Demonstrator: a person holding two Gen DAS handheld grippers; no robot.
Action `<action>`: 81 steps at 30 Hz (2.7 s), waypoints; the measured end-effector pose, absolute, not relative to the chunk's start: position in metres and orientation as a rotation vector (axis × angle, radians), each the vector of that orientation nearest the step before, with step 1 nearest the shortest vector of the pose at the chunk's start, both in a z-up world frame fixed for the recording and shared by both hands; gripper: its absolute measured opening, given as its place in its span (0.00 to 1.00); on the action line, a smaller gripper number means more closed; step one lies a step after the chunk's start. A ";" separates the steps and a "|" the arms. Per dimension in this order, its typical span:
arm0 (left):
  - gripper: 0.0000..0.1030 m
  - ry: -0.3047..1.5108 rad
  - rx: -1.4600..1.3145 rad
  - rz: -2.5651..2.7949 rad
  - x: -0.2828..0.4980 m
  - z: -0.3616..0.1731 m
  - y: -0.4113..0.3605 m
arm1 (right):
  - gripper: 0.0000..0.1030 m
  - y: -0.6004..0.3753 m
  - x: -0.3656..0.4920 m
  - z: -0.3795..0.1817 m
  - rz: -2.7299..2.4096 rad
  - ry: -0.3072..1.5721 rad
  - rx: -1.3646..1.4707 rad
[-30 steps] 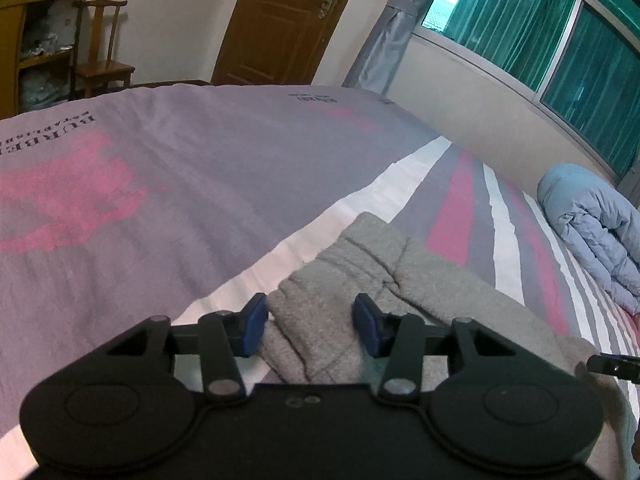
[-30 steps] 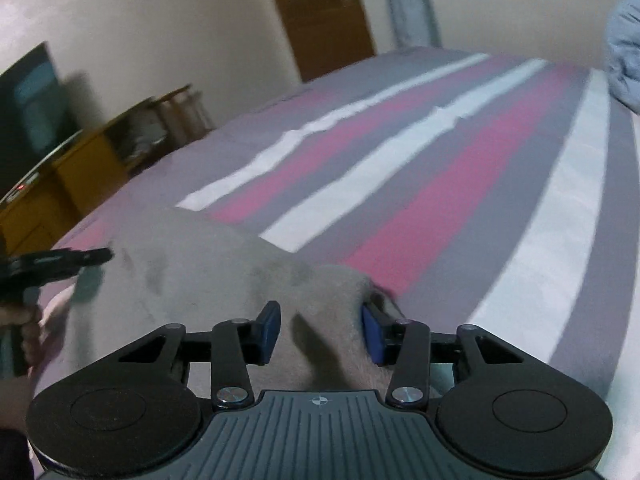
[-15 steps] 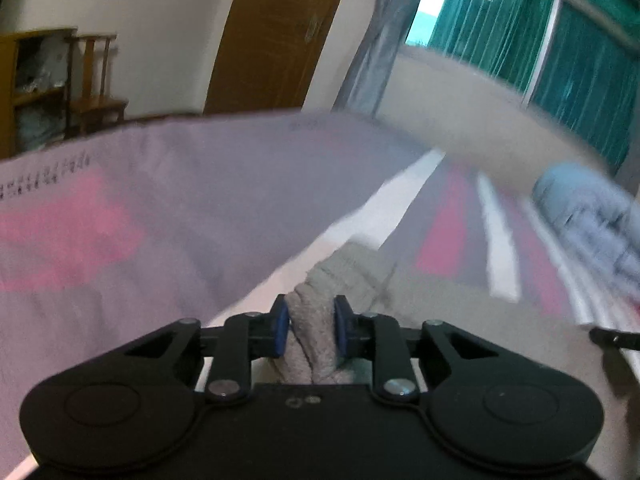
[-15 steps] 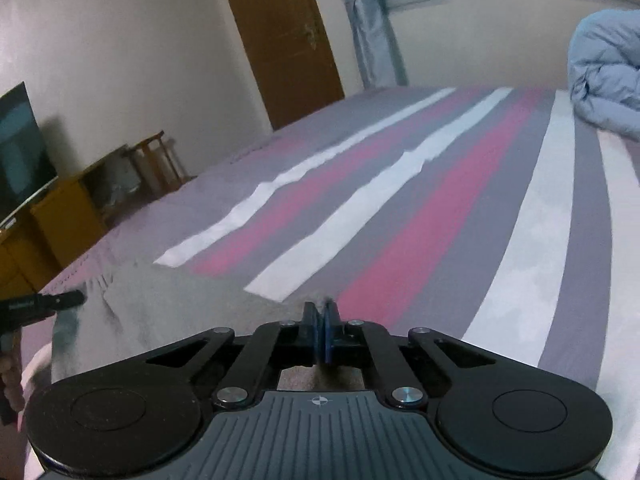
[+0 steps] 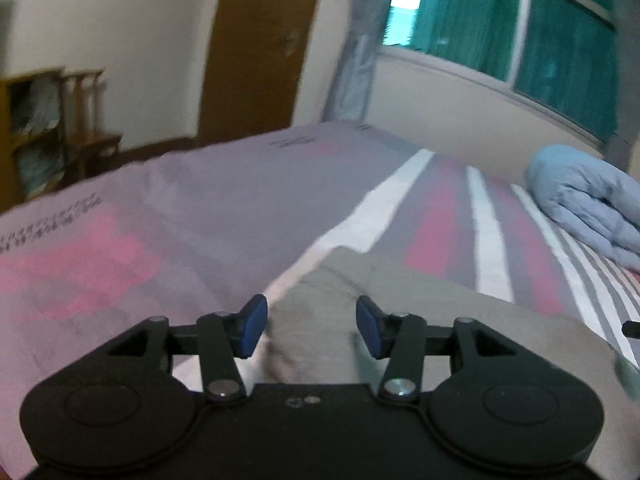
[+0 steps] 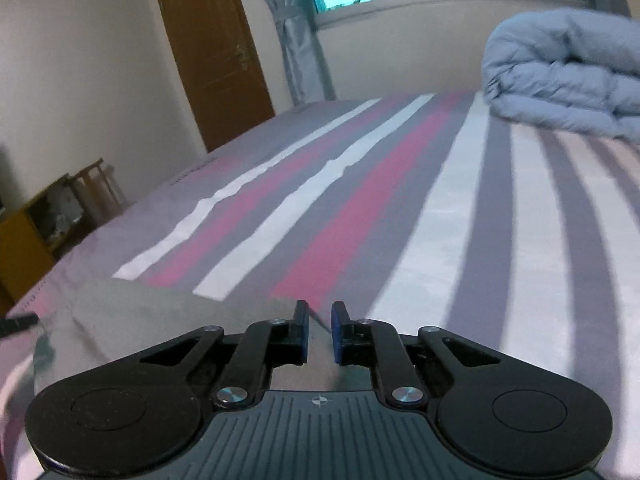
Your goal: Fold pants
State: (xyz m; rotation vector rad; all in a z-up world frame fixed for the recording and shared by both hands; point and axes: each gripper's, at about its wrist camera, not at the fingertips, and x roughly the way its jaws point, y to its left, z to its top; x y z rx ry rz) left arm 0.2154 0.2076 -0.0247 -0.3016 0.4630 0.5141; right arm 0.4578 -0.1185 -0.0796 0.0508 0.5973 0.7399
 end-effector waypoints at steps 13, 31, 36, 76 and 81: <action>0.57 0.555 -0.262 0.371 0.249 -0.072 0.171 | 0.11 -0.166 0.423 -0.103 0.557 0.681 0.125; 0.77 0.516 -0.169 0.346 0.238 -0.089 0.150 | 0.49 -0.349 0.353 -0.093 0.165 0.571 0.197; 0.80 0.514 -0.162 0.340 0.236 -0.090 0.148 | 0.49 -0.452 0.281 -0.085 -0.001 0.383 0.568; 0.86 0.520 -0.138 0.329 0.238 -0.091 0.147 | 0.40 -0.568 0.250 -0.149 -0.189 0.545 1.115; 0.87 0.519 -0.139 0.329 0.238 -0.091 0.147 | 0.10 -0.556 0.274 -0.138 -0.196 0.597 0.964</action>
